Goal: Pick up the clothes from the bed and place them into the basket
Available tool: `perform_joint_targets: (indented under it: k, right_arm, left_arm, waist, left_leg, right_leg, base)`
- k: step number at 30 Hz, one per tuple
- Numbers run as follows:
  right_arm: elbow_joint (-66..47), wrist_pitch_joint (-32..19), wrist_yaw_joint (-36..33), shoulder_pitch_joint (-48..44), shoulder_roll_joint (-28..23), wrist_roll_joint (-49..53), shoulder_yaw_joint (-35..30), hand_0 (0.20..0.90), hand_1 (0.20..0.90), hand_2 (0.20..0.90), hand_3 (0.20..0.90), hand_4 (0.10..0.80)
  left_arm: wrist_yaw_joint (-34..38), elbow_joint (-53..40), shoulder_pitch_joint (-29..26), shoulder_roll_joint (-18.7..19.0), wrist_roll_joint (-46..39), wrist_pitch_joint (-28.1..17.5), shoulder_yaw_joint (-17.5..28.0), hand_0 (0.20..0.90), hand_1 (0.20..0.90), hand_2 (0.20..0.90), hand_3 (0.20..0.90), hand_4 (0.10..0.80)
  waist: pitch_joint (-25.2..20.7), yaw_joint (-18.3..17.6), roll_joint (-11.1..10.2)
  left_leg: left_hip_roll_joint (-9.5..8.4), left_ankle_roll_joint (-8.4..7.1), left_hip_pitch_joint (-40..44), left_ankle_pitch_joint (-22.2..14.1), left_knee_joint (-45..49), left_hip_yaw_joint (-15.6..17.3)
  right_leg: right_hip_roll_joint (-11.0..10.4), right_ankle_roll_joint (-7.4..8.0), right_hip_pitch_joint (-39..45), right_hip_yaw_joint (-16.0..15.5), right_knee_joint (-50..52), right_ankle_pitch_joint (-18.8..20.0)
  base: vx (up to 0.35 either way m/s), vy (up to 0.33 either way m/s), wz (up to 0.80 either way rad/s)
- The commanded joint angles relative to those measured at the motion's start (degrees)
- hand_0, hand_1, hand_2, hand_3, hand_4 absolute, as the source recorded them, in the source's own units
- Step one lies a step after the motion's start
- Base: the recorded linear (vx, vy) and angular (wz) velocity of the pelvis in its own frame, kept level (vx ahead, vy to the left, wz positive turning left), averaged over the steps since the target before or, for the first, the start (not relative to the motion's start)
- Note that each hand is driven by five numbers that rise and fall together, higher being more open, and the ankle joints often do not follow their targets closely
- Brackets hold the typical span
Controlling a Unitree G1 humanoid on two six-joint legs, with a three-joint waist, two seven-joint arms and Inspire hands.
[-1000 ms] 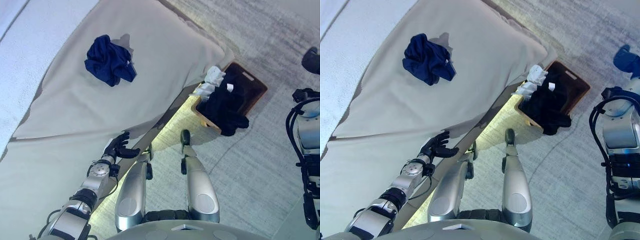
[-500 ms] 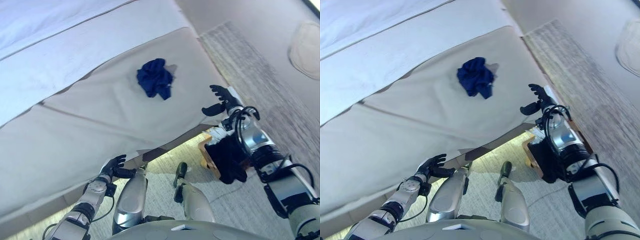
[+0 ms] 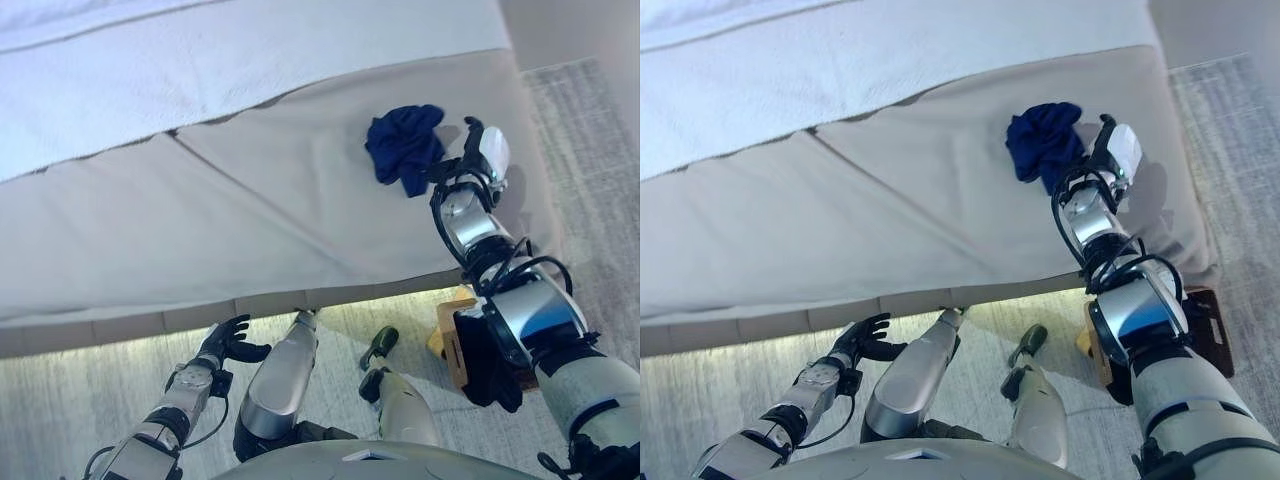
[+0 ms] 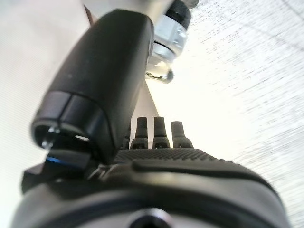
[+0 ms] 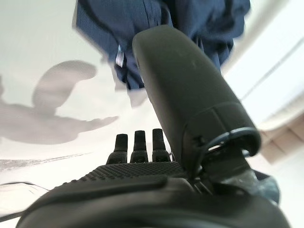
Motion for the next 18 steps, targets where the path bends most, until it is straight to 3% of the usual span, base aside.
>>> perform_joint_targets:
  k: [1,10,11,16,17,18]
  right_arm:
    - [-2.09,0.33,-3.17,-4.55,-5.05,-1.6,3.61,0.9,0.9,0.9,0.9,0.8]
    - [1.97,2.88,1.15,-11.06,-8.11,-1.95,8.91,0.9,0.9,0.9,0.9,0.8]
    - [2.37,3.91,1.61,-11.64,-8.3,-1.83,9.5,0.9,0.9,0.9,0.9,0.8]
    - [4.57,5.93,2.86,-15.16,-9.82,2.13,11.76,0.9,0.9,0.9,0.9,0.8]
    - [4.88,6.11,3.05,-15.77,-10.11,2.83,12.03,0.615,0.615,0.615,0.568,0.468]
    - [4.98,6.13,3.15,-15.92,-10.23,3.12,12.12,0.519,0.519,0.519,0.455,0.355]
  left_arm:
    - [-0.09,-1.76,2.61,2.43,-2.79,-1.02,1.04,0.9,0.9,0.9,0.9,0.8]
    - [0.68,-6.63,4.01,3.2,-6.25,-2.7,0.6,0.9,0.9,0.9,0.9,0.8]
    - [0.74,-7.18,4.74,3.21,-6.85,-2.84,0.42,0.9,0.9,0.9,0.9,0.8]
    - [1.14,-9.58,6.99,3.42,-8.44,-4.01,0.25,0.9,0.9,0.9,0.9,0.8]
    - [1.02,-9.8,7.45,3.6,-8.64,-4.31,0.43,0.9,0.9,0.9,0.9,0.8]
    - [1.01,-9.84,7.58,3.65,-8.65,-4.41,0.46,0.9,0.9,0.9,0.9,0.8]
  waist:
    - [0.56,1.54,-1.12]
    - [0.56,3.64,-1.38]
    - [0.56,3.94,-1.27]
    - [0.56,4.58,-0.71]
    - [0.56,4.7,-0.58]
    - [0.56,4.72,-0.56]
  left_leg:
    - [-0.7,4.45,-2.6,-6.15,5.57,3.67]
    - [-0.26,3.68,-11.6,-3.08,5.17,0.69]
    - [0.2,3.48,-11.3,-4.46,5.08,0.52]
    - [1.09,2.93,-15.78,-2.09,3.34,-0.43]
    - [1.22,2.82,-16.58,-1.68,2.98,-0.64]
    - [1.23,2.8,-16.82,-1.62,2.92,-0.71]
  right_leg:
    - [-2.5,1.23,-1.45,1.57,6.34,0.99]
    - [-1.97,1.6,-10.13,-1.31,8.36,1.13]
    - [-1.56,2.11,-10.35,-0.81,9.11,-0.43]
    - [-1.13,2.17,-15.45,-2.14,10.17,-0.94]
    - [-0.97,2.12,-16.3,-2.38,10.39,-1.15]
    - [-0.95,2.07,-16.58,-2.45,10.48,-1.2]
  base:
    - [0.03,0.008,0.21]
    - [0.009,0.004,0.15]
    - [0.046,-0.018,0.09]
    - [-0.034,0.019,0.08]
    - [-0.043,0.003,-0.01]
    - [-0.045,-0.032,-0.01]
